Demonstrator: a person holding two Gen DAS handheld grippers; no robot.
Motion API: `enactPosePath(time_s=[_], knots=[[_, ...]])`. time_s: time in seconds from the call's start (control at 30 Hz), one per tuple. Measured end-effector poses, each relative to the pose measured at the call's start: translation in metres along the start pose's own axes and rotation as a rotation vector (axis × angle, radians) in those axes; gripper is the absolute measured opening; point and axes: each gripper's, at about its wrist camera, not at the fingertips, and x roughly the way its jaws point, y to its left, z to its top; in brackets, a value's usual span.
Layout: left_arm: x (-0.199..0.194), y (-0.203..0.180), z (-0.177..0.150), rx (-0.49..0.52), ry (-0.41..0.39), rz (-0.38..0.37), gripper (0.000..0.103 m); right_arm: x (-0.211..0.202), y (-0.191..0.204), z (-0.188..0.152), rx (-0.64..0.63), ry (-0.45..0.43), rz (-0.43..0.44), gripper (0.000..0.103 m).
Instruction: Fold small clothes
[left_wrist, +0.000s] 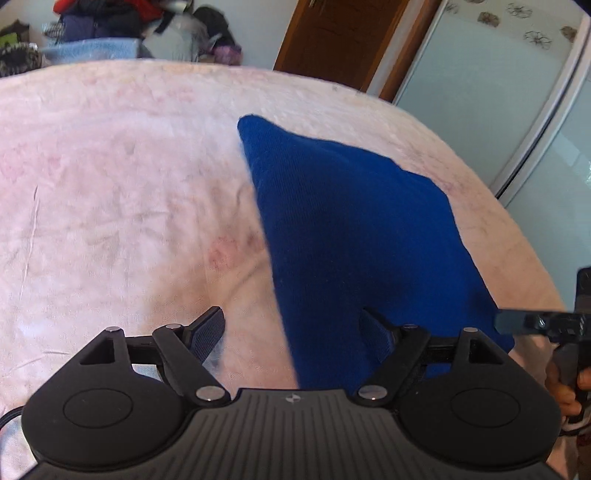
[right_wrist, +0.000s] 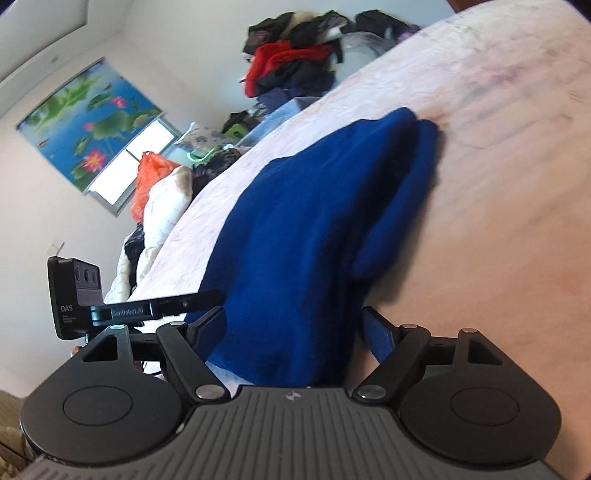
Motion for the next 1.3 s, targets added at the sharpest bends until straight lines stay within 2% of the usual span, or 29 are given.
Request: enactPosePath(time_s=[0.07, 0.13, 0.17, 0.2, 0.3, 0.4, 0.47, 0.57, 0.6, 0.63, 0.73, 0.8, 0.83, 0.9, 0.93, 1.0, 1.1, 1.13, 1.17, 1.2, 1.23, 1.3], knots=[[0.001, -0.008, -0.003, 0.020, -0.006, 0.012, 0.081, 0.010, -0.009, 0.011, 0.040, -0.020, 0.015, 0.072], [0.004, -0.016, -0.003, 0.030, 0.000, -0.013, 0.080, 0.021, -0.017, 0.021, 0.072, -0.028, 0.025, 0.056], [0.005, -0.020, -0.003, 0.040, 0.000, -0.018, 0.074, 0.026, -0.019, 0.025, 0.079, -0.020, 0.026, 0.052], [0.005, -0.025, -0.005, 0.063, 0.004, -0.023, 0.051, 0.029, -0.019, 0.027, 0.074, -0.008, 0.020, 0.041], [0.004, -0.032, -0.009, 0.075, 0.005, -0.035, 0.025, 0.031, -0.022, 0.028, 0.076, 0.031, 0.022, 0.023], [0.001, -0.028, -0.006, 0.029, 0.004, -0.046, 0.015, 0.028, -0.022, 0.034, 0.083, 0.048, 0.033, 0.020], [-0.007, -0.028, -0.004, -0.002, -0.001, -0.062, 0.013, 0.023, -0.014, 0.038, 0.059, 0.050, 0.035, 0.020], [-0.020, -0.033, -0.004, -0.001, -0.001, -0.075, 0.013, 0.013, -0.005, 0.037, 0.028, 0.061, 0.031, 0.020], [-0.019, -0.034, -0.006, 0.003, 0.012, -0.076, 0.013, 0.013, -0.005, 0.034, 0.024, 0.070, 0.000, 0.021], [-0.016, -0.036, -0.008, 0.010, 0.027, -0.056, 0.014, 0.013, -0.005, 0.030, 0.027, 0.079, -0.038, 0.026], [-0.013, -0.044, -0.014, 0.030, 0.037, 0.022, 0.020, 0.004, -0.002, 0.012, 0.028, 0.089, -0.030, 0.037], [-0.018, -0.050, -0.016, 0.039, 0.024, 0.064, 0.032, -0.004, 0.005, -0.001, 0.005, 0.088, -0.035, 0.039], [-0.022, -0.053, -0.018, 0.046, 0.012, 0.096, 0.037, -0.008, 0.008, -0.007, -0.018, 0.088, -0.048, 0.039], [-0.028, -0.058, -0.023, 0.049, -0.021, 0.165, 0.063, -0.015, 0.012, -0.016, -0.027, 0.077, -0.057, 0.034], [-0.030, -0.061, -0.026, 0.052, -0.030, 0.191, 0.064, -0.017, 0.012, -0.020, -0.029, 0.072, -0.073, 0.025], [-0.031, -0.066, -0.032, 0.065, -0.031, 0.233, 0.064, -0.020, 0.011, -0.024, -0.029, 0.049, -0.113, 0.015], [-0.034, -0.077, -0.040, 0.086, -0.031, 0.299, 0.064, -0.022, 0.017, -0.029, -0.025, 0.013, -0.168, 0.014], [-0.036, -0.079, -0.041, 0.093, -0.036, 0.316, 0.064, -0.024, 0.023, -0.032, -0.042, 0.000, -0.205, 0.022], [-0.039, -0.082, -0.043, 0.098, -0.042, 0.335, 0.064, -0.026, 0.030, -0.036, -0.071, -0.019, -0.248, 0.022], [-0.042, -0.086, -0.045, 0.105, -0.050, 0.356, 0.065, -0.029, 0.039, -0.040, -0.104, -0.047, -0.297, 0.027], [-0.044, -0.088, -0.048, 0.116, -0.057, 0.377, 0.065, -0.033, 0.049, -0.044, -0.132, -0.071, -0.341, 0.038], [-0.048, -0.094, -0.052, 0.130, -0.072, 0.426, 0.070, -0.039, 0.067, -0.052, -0.190, -0.125, -0.416, 0.047]])
